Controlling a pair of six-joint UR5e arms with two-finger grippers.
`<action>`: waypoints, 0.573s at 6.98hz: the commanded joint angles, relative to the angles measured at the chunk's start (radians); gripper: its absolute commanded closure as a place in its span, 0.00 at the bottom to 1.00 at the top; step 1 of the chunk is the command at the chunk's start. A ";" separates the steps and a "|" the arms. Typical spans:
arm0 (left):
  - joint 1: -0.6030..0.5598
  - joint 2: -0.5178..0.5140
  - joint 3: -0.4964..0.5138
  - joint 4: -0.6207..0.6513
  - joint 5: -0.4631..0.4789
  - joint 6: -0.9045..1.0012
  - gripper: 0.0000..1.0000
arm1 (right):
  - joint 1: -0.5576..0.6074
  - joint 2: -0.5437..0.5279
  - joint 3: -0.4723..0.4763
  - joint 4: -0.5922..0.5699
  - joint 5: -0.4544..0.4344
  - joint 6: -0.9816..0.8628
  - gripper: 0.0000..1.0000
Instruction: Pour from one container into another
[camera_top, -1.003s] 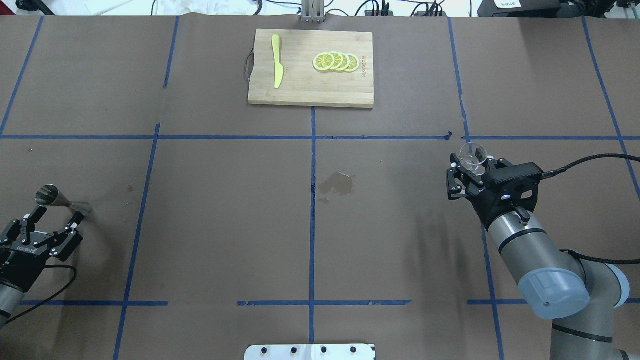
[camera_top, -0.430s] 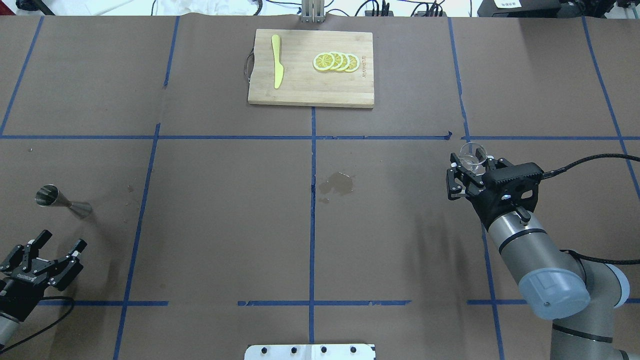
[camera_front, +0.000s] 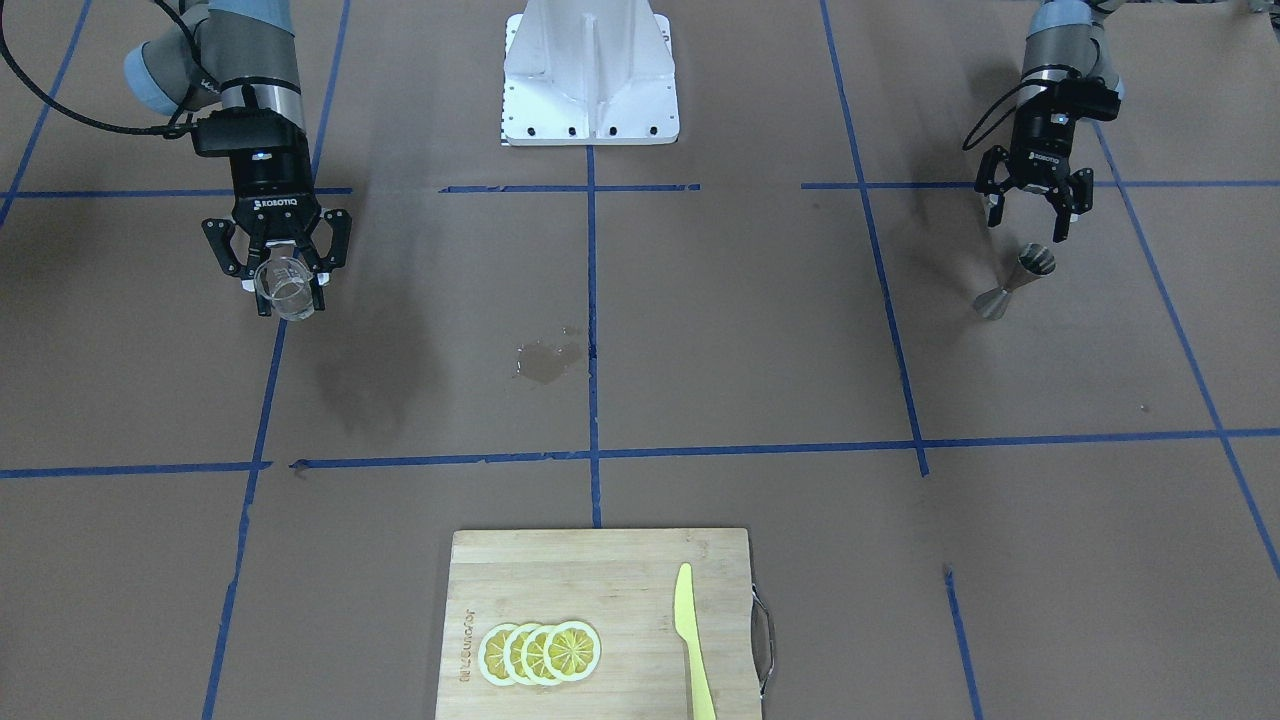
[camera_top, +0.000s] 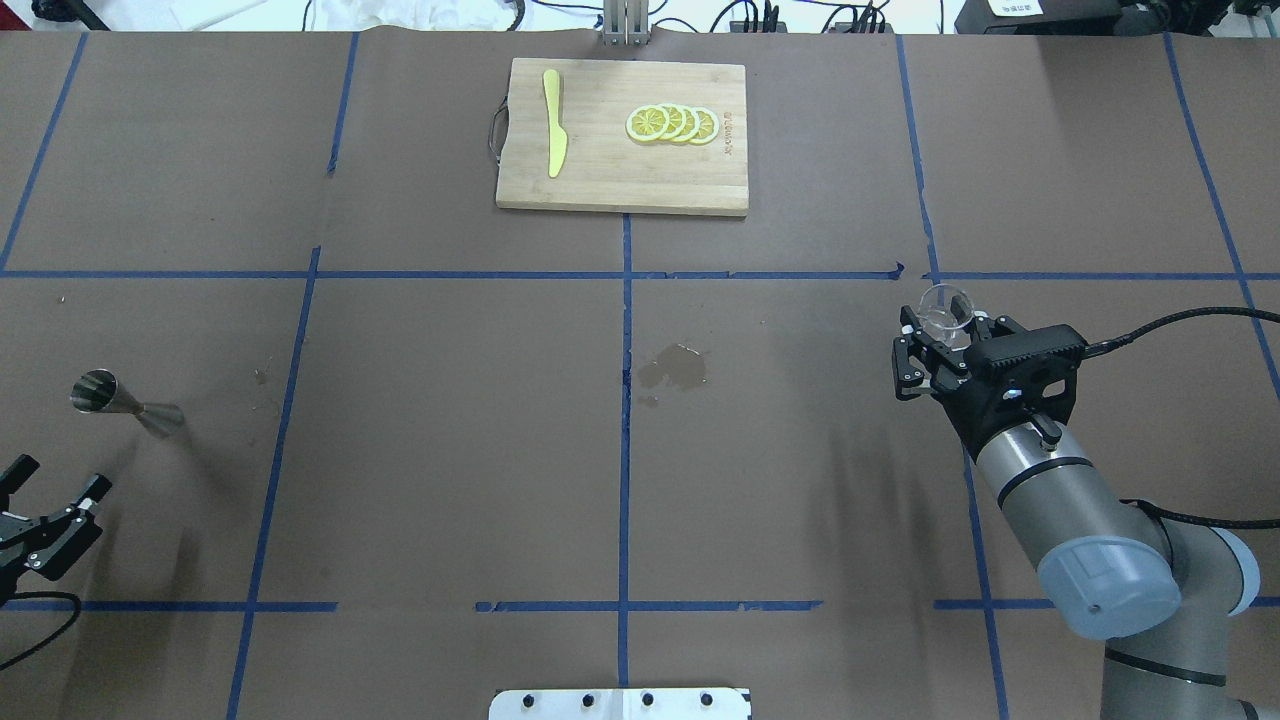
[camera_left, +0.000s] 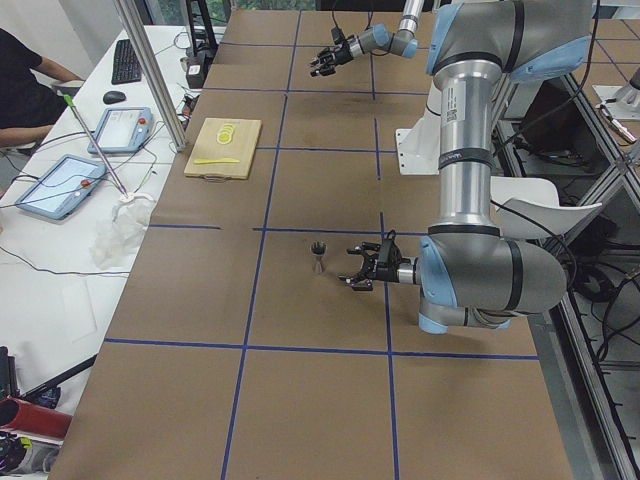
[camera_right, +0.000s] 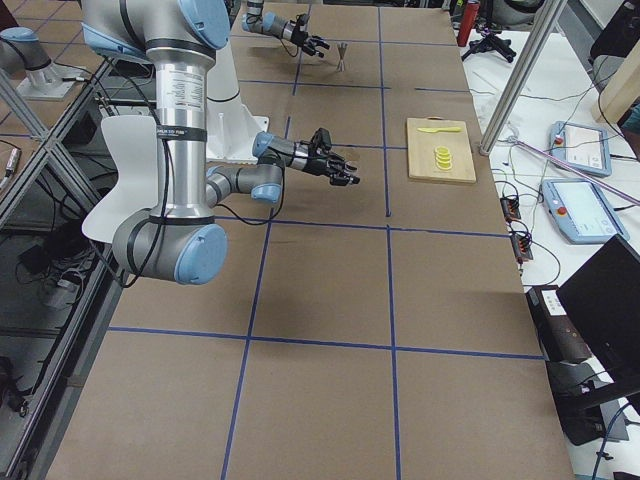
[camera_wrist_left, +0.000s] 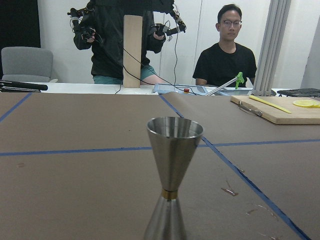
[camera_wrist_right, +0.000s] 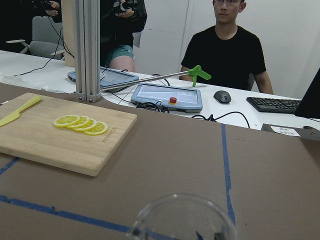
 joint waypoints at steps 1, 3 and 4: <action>0.000 0.042 0.060 -0.098 0.024 -0.007 0.00 | 0.002 0.000 0.001 0.001 -0.001 0.000 1.00; -0.012 0.046 0.066 -0.134 0.029 -0.011 0.00 | 0.002 -0.002 0.003 0.002 -0.001 0.002 1.00; -0.057 0.049 0.066 -0.143 0.024 -0.011 0.00 | 0.002 -0.002 0.001 0.002 -0.001 0.000 1.00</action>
